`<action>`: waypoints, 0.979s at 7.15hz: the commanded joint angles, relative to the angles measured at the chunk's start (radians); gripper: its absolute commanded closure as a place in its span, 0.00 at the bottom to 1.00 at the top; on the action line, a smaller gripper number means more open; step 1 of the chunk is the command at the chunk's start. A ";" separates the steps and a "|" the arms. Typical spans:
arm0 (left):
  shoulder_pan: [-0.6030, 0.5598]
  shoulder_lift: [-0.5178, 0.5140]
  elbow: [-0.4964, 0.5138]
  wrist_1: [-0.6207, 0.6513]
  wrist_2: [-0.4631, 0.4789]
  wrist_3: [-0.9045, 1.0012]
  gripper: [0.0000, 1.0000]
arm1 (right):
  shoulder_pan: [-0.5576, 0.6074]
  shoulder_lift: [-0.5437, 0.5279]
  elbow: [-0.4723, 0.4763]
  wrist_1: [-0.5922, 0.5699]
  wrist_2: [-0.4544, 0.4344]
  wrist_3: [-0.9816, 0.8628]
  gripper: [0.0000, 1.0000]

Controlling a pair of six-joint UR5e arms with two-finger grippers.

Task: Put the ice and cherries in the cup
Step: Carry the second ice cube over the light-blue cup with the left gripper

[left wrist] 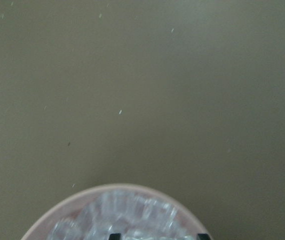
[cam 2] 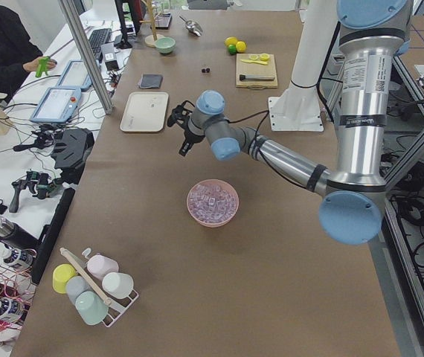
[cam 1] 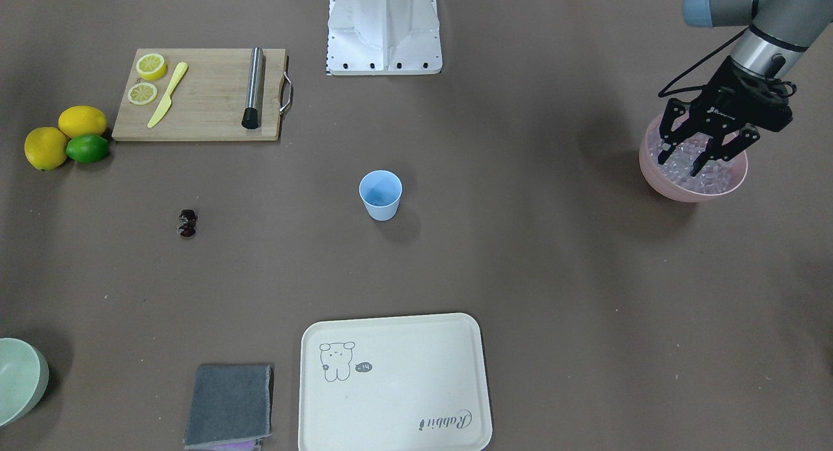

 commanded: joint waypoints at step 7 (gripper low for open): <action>0.494 -0.516 0.234 0.091 0.453 -0.399 1.00 | -0.013 0.026 0.006 0.013 0.000 0.003 0.00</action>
